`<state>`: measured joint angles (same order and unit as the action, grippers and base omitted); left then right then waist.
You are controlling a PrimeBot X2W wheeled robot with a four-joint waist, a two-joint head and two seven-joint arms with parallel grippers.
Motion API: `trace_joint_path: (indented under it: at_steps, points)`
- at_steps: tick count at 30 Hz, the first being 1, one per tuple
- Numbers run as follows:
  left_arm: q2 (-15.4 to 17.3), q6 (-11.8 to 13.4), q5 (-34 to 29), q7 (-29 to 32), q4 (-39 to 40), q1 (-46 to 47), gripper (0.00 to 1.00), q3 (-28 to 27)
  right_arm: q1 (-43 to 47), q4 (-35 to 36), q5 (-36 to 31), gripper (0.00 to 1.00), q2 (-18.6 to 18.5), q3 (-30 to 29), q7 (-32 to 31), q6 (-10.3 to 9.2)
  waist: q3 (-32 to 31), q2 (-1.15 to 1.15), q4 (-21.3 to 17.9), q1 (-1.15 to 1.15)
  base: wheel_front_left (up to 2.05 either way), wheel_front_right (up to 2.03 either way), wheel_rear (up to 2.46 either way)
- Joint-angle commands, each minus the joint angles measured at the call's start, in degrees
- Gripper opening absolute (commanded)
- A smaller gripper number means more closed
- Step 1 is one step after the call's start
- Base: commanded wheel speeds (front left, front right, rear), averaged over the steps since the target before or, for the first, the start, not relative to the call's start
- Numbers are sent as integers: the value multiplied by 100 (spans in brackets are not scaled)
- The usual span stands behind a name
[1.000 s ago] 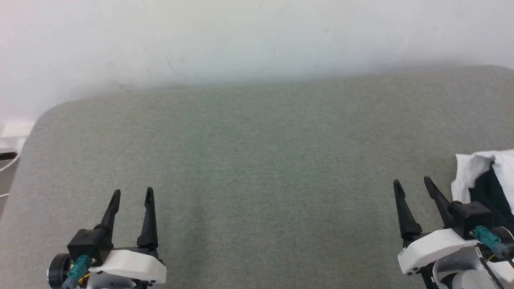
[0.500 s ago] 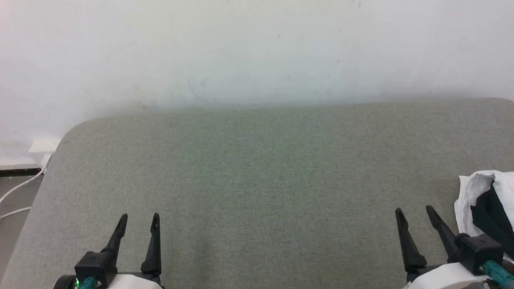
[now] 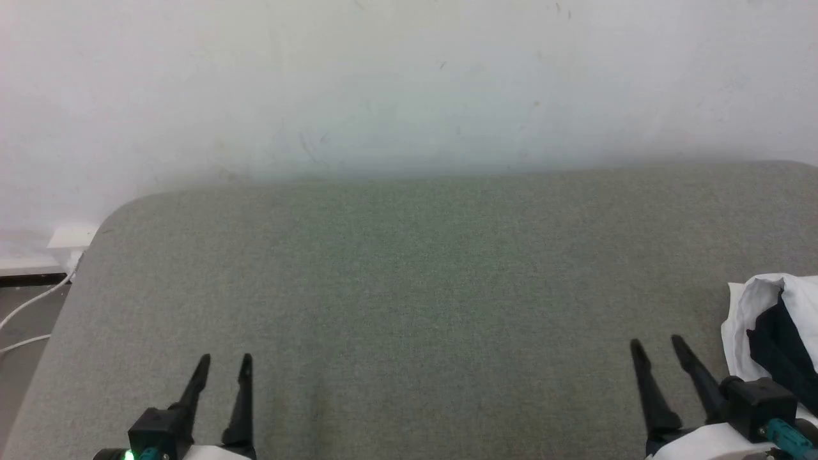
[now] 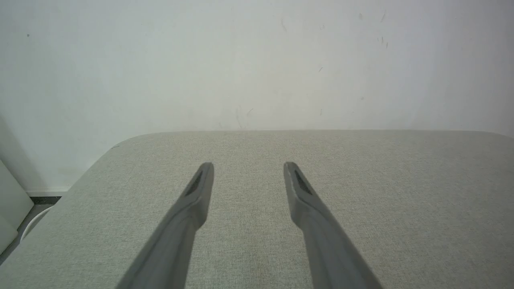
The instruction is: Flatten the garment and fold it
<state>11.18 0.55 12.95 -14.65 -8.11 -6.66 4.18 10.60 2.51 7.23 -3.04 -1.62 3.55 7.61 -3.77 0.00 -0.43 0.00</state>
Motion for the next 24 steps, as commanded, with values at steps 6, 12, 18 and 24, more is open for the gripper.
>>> trace_joint_path:
  at_steps: [6,12,18,24]
  points:
    - [-23,-2,-35,42,23,19,0,-12,-30,-7,-21,0,-1,1,-10,0,10,0,1,0,0,0,0]
    - [-63,-4,-97,112,62,51,0,-32,-81,-19,-56,0,0,9,-27,-1,28,0,3,0,0,0,0]
    - [-103,-7,-159,182,100,82,0,-52,-132,-31,-90,0,1,17,-44,-1,46,0,5,0,0,0,0]
    - [-142,-10,-221,253,139,114,0,-72,-183,-43,-125,0,2,25,-61,-2,65,0,7,0,0,0,0]
